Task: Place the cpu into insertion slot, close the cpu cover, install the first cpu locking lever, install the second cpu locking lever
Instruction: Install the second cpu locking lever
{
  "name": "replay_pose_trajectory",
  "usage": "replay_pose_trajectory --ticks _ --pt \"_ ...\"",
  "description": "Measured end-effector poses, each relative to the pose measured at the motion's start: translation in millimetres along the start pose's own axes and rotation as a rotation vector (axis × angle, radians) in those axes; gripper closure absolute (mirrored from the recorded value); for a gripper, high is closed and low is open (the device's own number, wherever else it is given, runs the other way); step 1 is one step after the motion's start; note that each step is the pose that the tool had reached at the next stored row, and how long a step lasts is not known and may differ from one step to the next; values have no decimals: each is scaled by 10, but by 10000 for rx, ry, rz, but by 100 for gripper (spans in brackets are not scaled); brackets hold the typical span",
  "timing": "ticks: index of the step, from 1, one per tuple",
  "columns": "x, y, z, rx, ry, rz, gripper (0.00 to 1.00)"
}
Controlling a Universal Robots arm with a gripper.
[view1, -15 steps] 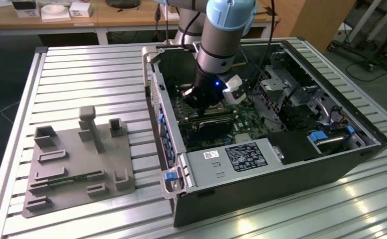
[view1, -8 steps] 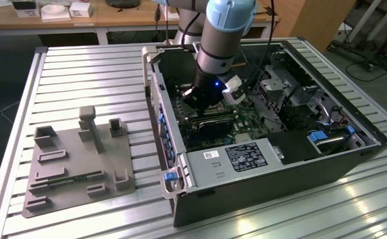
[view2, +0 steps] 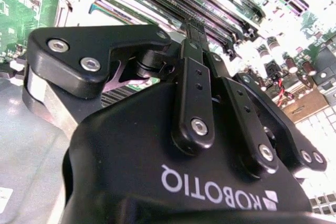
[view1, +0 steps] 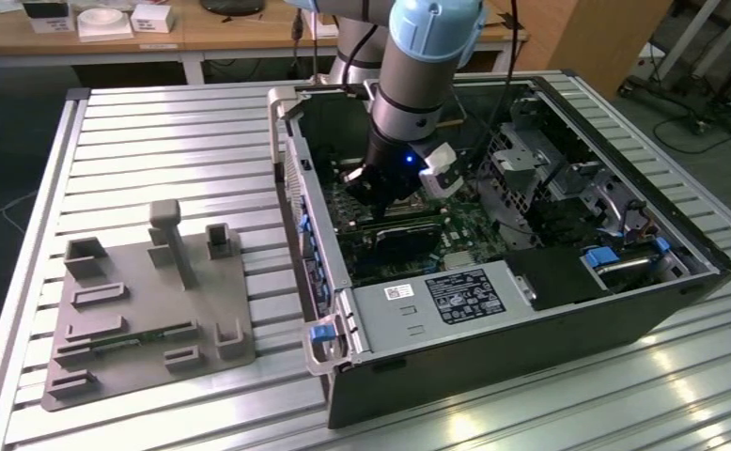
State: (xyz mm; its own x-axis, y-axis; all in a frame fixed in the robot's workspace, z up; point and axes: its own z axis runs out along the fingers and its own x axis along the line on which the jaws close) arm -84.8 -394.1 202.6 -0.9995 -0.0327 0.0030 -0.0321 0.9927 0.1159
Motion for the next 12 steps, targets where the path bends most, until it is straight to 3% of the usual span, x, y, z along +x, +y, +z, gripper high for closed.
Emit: replay_pose_trajectory --ticks 12 --pt "3 13 16 -33 -1 0 90"
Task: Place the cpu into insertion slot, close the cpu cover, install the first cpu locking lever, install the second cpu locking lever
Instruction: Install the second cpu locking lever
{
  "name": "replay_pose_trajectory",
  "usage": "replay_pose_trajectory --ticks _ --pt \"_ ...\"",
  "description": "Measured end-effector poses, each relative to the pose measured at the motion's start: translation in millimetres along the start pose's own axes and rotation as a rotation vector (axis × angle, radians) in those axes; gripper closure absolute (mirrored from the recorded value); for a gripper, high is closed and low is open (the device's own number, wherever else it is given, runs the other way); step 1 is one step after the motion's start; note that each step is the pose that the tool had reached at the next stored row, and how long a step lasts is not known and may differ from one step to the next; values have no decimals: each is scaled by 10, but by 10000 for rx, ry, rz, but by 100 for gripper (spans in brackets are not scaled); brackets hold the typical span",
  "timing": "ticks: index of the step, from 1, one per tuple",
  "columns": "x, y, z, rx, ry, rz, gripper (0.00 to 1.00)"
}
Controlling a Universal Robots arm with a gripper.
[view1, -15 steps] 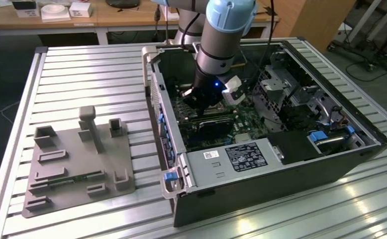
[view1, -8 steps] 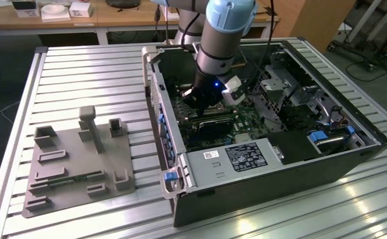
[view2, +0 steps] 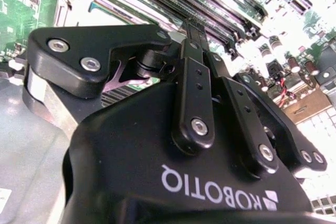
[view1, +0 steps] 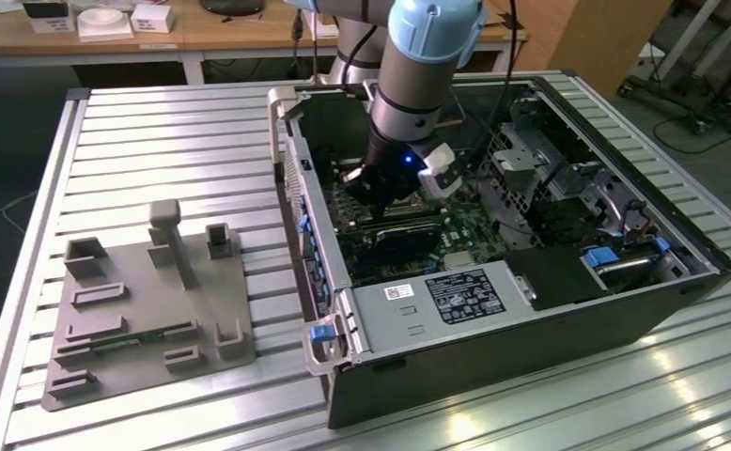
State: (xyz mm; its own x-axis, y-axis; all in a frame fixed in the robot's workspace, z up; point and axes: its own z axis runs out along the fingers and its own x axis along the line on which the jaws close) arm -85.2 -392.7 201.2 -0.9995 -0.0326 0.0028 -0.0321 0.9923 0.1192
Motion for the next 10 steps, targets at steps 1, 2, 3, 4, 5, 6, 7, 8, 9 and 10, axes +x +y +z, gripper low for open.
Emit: replay_pose_trajectory --ticks 1,2,3,4,5,6,7,8,9,10 --pt "1 4 1 1 0 1 90" --pt "0 10 2 0 1 0 90" --pt "0 16 3 1 1 -1 90" --pt "0 24 4 1 1 -1 90" --pt "-1 32 5 0 0 -1 90" --pt "-1 40 7 1 0 -1 90" --pt "-1 46 8 0 0 0 90" --pt "-1 51 9 1 1 -1 90" --pt "-1 53 10 -1 0 -1 90" --pt "-1 55 12 -1 0 -2 90"
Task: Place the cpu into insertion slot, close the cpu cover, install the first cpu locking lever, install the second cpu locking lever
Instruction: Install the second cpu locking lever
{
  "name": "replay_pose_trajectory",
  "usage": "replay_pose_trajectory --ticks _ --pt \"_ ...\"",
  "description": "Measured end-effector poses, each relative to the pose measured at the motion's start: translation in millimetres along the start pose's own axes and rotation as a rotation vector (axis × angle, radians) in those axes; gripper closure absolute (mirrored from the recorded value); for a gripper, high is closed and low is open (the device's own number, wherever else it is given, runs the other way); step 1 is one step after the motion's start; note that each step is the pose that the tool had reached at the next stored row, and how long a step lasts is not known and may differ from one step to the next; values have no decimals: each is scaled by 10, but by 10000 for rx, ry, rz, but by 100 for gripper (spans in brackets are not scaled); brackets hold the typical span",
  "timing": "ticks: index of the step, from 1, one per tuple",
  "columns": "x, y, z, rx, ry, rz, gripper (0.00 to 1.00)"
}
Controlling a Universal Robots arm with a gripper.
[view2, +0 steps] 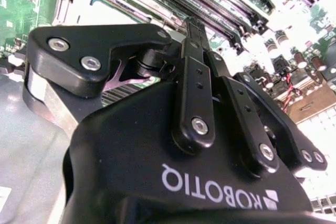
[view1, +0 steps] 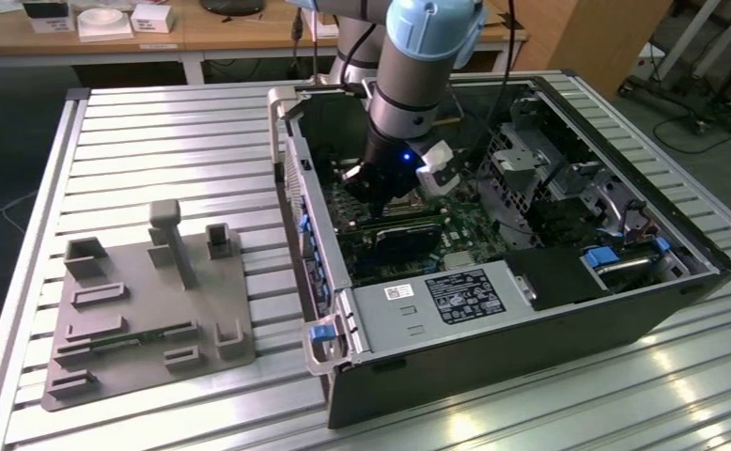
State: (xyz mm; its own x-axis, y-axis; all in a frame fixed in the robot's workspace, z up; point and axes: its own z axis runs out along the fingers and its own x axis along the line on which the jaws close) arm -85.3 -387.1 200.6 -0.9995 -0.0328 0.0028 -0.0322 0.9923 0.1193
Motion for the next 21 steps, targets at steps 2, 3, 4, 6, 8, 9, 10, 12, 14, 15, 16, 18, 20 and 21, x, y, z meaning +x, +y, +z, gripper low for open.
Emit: replay_pose_trajectory --ticks 2,3,4,6,8,9,10,12,14,15,16,18,20,21 --pt "1 2 2 1 1 1 90" --pt "1 2 4 2 1 1 90" --pt "1 3 6 1 1 1 90" --pt "1 6 9 2 1 1 90" --pt "1 9 13 0 0 1 90" --pt "1 12 16 0 0 2 90" --pt "1 15 18 0 1 2 90" --pt "1 24 25 2 0 2 90" --pt "0 33 36 4 0 2 90" --pt "0 37 43 6 1 1 90" --pt "-1 40 50 12 2 1 90" --pt "0 43 60 49 7 2 90" --pt "1 44 68 172 11 4 90" --pt "0 44 72 315 12 5 90"
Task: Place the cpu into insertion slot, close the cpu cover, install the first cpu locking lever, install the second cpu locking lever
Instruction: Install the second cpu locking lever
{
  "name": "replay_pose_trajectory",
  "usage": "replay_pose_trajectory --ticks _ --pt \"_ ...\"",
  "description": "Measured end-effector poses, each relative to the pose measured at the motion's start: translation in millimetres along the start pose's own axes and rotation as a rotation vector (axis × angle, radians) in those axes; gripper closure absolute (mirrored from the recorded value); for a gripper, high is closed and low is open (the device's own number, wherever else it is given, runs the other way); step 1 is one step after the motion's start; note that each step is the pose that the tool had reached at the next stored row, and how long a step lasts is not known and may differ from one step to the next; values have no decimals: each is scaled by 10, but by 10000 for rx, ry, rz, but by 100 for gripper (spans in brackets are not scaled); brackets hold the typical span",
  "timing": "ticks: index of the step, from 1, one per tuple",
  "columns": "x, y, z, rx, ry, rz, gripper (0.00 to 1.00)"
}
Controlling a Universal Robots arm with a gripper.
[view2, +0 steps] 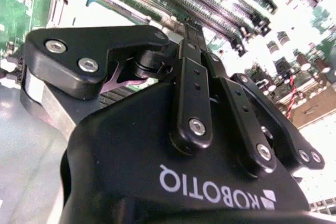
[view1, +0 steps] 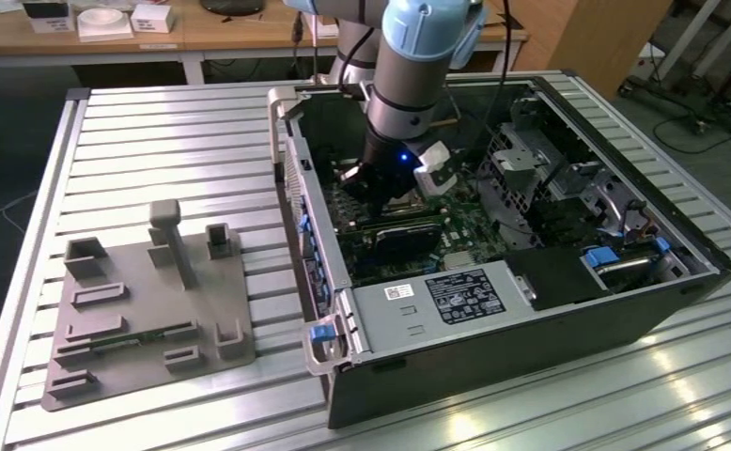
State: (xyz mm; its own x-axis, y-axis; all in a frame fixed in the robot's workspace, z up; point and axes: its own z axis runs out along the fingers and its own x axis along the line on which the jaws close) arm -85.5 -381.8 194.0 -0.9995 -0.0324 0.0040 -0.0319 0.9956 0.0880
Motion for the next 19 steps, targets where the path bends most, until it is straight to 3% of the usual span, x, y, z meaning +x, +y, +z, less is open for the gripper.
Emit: replay_pose_trajectory --ticks 2,5,13,19 --pt "-1 0 0 53 1 -1 90" --pt "-3 9 -20 43 -11 -3 90" --pt "-1 42 -180 54 -25 -3 90" --pt "1 43 -182 54 -27 -4 90"
